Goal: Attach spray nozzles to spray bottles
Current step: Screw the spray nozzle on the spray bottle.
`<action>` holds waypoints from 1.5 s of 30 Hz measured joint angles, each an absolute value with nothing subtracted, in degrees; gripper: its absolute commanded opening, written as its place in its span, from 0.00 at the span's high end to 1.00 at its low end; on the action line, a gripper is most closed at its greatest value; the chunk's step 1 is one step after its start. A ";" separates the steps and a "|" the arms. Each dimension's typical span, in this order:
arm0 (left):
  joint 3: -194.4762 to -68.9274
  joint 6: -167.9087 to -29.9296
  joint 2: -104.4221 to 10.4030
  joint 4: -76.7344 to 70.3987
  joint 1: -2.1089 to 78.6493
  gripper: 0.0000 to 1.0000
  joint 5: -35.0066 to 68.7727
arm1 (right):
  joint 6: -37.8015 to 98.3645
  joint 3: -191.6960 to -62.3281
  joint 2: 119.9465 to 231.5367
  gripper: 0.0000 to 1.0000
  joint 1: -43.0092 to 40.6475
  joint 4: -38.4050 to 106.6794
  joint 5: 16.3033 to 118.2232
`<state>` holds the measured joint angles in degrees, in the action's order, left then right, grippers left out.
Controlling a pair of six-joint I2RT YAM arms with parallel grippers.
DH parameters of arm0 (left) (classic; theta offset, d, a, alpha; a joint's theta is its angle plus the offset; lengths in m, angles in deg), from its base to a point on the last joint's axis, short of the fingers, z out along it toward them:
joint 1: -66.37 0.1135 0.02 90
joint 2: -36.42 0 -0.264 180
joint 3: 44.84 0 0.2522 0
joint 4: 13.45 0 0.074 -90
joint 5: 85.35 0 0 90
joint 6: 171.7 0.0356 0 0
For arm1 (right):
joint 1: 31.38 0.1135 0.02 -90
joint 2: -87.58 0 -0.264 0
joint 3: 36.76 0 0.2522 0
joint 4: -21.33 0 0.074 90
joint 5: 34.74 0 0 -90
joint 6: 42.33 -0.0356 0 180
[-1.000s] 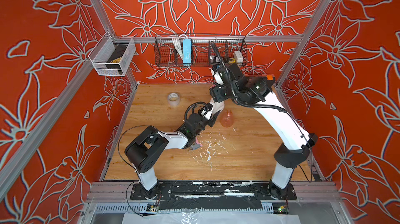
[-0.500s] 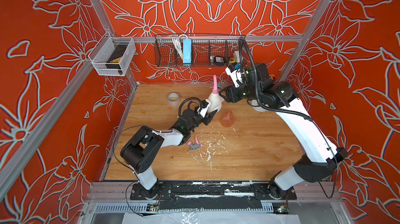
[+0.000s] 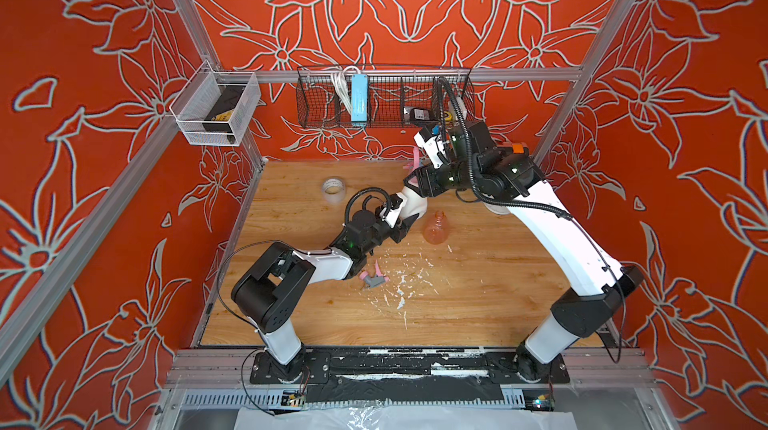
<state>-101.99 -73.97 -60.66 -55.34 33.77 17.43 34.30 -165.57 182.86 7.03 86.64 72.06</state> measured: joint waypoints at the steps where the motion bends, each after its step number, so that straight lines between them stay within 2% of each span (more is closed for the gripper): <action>1: -101.99 -73.93 -60.66 -55.32 33.73 0.64 17.43 | 34.19 -166.00 183.37 0.40 7.31 86.64 72.08; 11: -102.15 -73.10 -60.44 -54.58 33.75 0.64 17.41 | 33.62 -172.14 188.41 0.40 10.48 87.97 72.15; 16: -102.15 -72.77 -60.44 -54.60 34.16 0.64 18.30 | 35.46 -173.87 187.21 0.27 10.48 89.92 71.36; 20: -101.97 -72.90 -60.35 -55.19 35.04 0.64 20.58 | 37.03 -173.61 184.17 0.20 7.53 90.03 70.88; 24: -100.33 -72.99 -59.30 -57.11 36.28 0.63 24.99 | 36.97 -167.77 179.19 0.04 -2.11 84.19 76.63; 28: -99.83 -73.69 -58.58 -57.71 37.62 0.63 30.43 | 36.22 -161.37 177.44 0.03 -9.12 76.06 84.87; 33: -99.83 -74.52 -58.34 -57.75 38.38 0.63 34.70 | 33.80 -160.25 181.57 0.03 -11.94 69.22 97.52; 36: -99.85 -75.50 -58.34 -57.79 38.64 0.62 36.36 | 31.18 -155.97 182.40 0.08 -12.27 63.82 103.78; 40: -100.01 -76.77 -58.34 -57.97 39.08 0.62 37.82 | 27.94 -148.01 181.35 0.29 -12.20 57.83 108.39; 45: -100.33 -78.15 -58.34 -57.81 39.39 0.62 38.98 | 26.24 -145.26 179.39 0.50 -11.92 54.49 110.11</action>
